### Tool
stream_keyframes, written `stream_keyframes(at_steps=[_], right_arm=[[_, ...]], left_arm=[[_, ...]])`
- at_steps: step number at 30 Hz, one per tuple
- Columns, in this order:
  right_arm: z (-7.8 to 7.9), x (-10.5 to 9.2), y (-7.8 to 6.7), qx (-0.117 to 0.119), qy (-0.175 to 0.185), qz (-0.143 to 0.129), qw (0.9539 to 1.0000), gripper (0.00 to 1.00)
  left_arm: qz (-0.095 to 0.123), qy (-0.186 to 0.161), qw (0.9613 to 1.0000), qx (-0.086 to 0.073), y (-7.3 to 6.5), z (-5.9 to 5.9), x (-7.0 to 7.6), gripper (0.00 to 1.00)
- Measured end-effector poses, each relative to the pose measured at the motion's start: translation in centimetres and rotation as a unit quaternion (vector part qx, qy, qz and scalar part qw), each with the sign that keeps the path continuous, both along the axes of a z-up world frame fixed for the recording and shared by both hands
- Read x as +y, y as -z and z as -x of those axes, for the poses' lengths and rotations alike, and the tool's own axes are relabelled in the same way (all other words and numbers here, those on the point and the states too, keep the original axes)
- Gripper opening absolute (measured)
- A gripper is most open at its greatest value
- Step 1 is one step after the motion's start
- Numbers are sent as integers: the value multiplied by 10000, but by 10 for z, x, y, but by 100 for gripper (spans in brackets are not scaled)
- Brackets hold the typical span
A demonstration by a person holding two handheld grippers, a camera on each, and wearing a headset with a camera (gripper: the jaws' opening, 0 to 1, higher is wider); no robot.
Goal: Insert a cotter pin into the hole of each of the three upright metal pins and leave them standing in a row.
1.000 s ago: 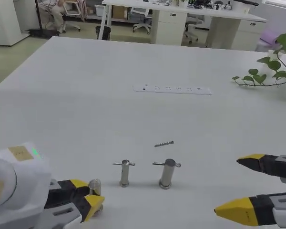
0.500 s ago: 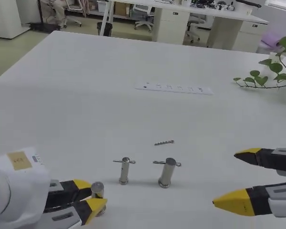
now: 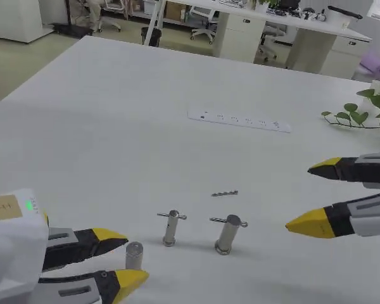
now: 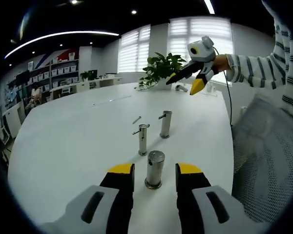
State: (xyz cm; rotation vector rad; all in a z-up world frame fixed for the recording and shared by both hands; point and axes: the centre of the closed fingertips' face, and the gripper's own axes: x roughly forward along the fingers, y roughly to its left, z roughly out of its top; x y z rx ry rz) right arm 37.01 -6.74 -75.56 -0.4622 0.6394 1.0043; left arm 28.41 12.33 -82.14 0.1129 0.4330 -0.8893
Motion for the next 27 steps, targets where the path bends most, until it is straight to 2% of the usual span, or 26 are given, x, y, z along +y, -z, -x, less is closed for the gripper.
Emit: stream_keyframes(at_steps=[7, 9, 10, 11, 15, 18, 19, 20, 21, 22, 23, 26, 27], right_arm=[[-16, 13, 0, 3, -494, 364, 9981, 76], [-20, 15, 5, 32, -624, 481, 9969, 76], [-21, 15, 8, 66, -657, 548, 9963, 75], [-23, 15, 11, 80, -730, 646, 9952, 74], [-32, 20, 20, 119, -952, 846, 9918, 69], [-37, 23, 27, 196, -1202, 1081, 9866, 65], [-39, 24, 31, 238, -1307, 1213, 9837, 65], [-43, 25, 34, 251, -1386, 1303, 9814, 64], [-45, 26, 36, 249, -1469, 1347, 9796, 64], [-46, 28, 38, 293, -1523, 1387, 9781, 63], [-47, 28, 41, 435, -1581, 1466, 9755, 63], [-50, 32, 48, 535, -1756, 1593, 9700, 62], [-51, 31, 52, 607, -1858, 1747, 9650, 62]], left_arm=[[72, -60, 9999, 117, 3, 0, 13, 52], [98, -122, 9997, 163, 3, -1, 17, 61], [50, -206, 9995, 216, 5, -2, 19, 67], [16, -230, 9995, 199, 6, -2, 21, 74], [56, -269, 9993, 255, 7, 1, 24, 90], [103, -287, 9991, 279, 6, 3, 24, 95], [137, -309, 9990, 309, 6, 4, 24, 95], [154, -348, 9986, 377, 7, 5, 25, 97], [253, -491, 9967, 598, 8, 6, 26, 97], [363, -523, 9964, 552, 4, 4, 25, 98], [461, -521, 9965, 472, 0, 2, 24, 98], [752, -624, 9942, 449, -11, 0, 25, 99], [782, -655, 9939, 428, -14, -1, 25, 99]])
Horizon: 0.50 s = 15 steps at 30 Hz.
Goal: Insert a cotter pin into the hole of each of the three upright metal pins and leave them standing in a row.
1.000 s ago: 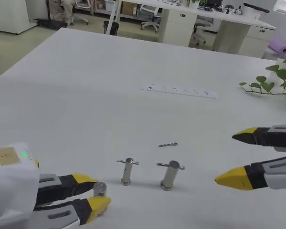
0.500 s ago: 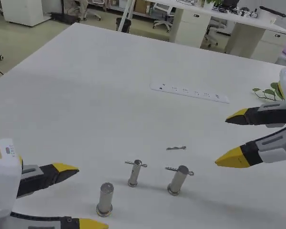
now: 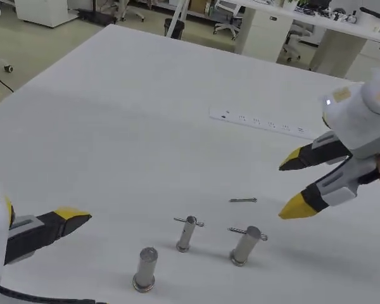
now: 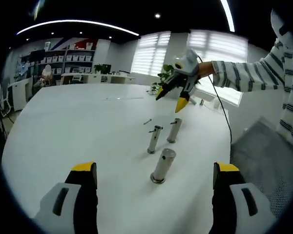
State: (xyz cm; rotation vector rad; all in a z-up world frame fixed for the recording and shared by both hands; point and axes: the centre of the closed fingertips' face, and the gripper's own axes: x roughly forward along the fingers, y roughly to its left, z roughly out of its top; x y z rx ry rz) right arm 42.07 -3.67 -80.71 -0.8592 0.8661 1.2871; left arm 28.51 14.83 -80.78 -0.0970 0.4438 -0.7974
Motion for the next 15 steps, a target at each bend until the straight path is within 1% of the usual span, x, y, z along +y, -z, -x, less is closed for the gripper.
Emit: stream_keyframes(at_steps=[2, 5, 6, 8, 10, 12, 14, 15], right_arm=[[-3, 3, 6, 31, -130, 131, 9998, 61], [-4, 7, 14, 149, -238, 267, 9992, 59], [-4, 7, 19, 199, -339, 361, 9986, 58], [-6, 9, 25, 253, -412, 476, 9977, 56], [-9, 10, 29, 270, -440, 532, 9972, 54], [-12, 13, 34, 290, -472, 570, 9968, 52], [-14, 15, 39, 347, -486, 600, 9964, 50], [-15, 16, 42, 366, -503, 636, 9960, 50]], left_arm=[[76, -71, 9999, 1, -6, -1, 1, 99], [155, -83, 9998, -8, -13, -1, 0, 99], [156, -72, 9998, -21, -15, 0, -1, 99], [110, -33, 9999, -32, -16, 1, -2, 99], [58, 8, 10000, -26, -15, 3, -3, 99], [67, 42, 10000, 5, -14, 5, -3, 99], [258, 2, 9997, 3, -19, 6, -5, 99], [295, -1, 9996, 17, -20, 7, -5, 99]])
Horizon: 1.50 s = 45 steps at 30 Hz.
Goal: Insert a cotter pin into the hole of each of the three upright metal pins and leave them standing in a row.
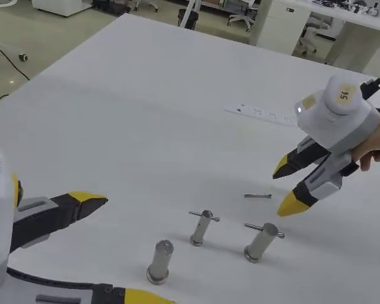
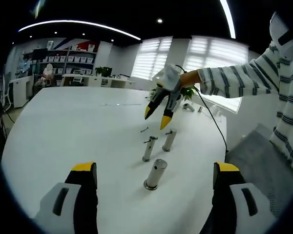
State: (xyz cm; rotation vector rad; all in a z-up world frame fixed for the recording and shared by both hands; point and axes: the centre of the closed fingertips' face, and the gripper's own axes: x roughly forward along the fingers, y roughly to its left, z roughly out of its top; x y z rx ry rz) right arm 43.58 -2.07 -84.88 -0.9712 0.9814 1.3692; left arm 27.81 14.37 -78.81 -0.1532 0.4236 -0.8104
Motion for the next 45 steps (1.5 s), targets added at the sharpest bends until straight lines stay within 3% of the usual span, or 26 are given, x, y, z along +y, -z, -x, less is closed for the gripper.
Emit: stream_keyframes(at_steps=[6, 16, 20, 22, 28, 34, 41, 45], right_arm=[[-5, 3, 12, 88, -70, 115, 9999, 41], [-3, 4, 20, 177, -133, 264, 9994, 33], [-7, 4, 20, 51, -121, 305, 9994, 28], [-11, 3, 20, -137, -213, 382, 9990, 24], [-9, 7, 21, -178, -301, 500, 9981, 14], [-15, 9, 23, -400, -227, 628, 9970, 5], [-15, 8, 23, -473, -53, 594, 9971, 4], [-14, 8, 23, -562, -187, 648, 9961, 3]], left_arm=[[-80, 14, 10000, 21, 3, 2, 0, 99], [-128, -15, 9999, 77, 10, -1, 4, 99], [-117, -21, 9999, 90, 11, -2, 5, 99], [-130, -12, 9999, 106, 14, -2, 4, 99], [-204, -38, 9995, 246, 27, 0, 5, 99], [-217, -44, 9993, 305, 30, 4, 4, 99], [-200, -118, 9991, 364, 30, 8, 5, 98], [-222, -136, 9990, 366, 29, 11, 4, 98]])
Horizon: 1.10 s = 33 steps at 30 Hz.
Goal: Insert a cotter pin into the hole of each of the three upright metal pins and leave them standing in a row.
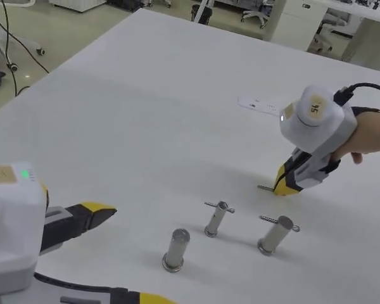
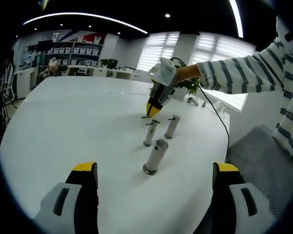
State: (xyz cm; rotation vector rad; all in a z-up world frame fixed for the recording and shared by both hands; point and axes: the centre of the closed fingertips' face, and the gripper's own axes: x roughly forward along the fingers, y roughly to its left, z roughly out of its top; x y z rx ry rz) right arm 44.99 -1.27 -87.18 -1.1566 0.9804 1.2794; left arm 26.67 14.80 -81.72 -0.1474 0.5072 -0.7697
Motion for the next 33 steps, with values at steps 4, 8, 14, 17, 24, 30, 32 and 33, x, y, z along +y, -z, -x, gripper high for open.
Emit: stream_keyframes(at_steps=[4, 8, 14, 17, 24, 30, 32, 33], right_arm=[[2, -1, -3, 0, -92, 55, 9999, 2], [-2, 1, -17, -184, 14, -144, 9997, 2], [-9, 1, -45, -745, 6, -481, 9961, 2], [-9, -1, -59, -949, 1, -624, 9935, 2], [12, 2, -91, -1333, -34, -1132, 9846, 2], [34, 6, -107, -1579, -156, -1436, 9768, 2], [39, 6, -110, -1697, -254, -1439, 9746, 2], [44, 8, -113, -1713, -250, -1528, 9730, 2]], left_arm=[[-28, 17, 10000, 13, -2, 3, 0, 97], [-63, 47, 10000, -4, -4, 3, 0, 96], [-140, 46, 9999, -58, -9, 0, -1, 94], [-106, 48, 9999, -125, -14, -1, -4, 93], [-29, 96, 9998, -187, -22, -2, -14, 89], [92, 56, 9998, -181, -29, -9, -18, 86], [162, 55, 9997, -181, -32, -11, -19, 81], [159, 54, 9997, -192, -32, -12, -19, 80]])
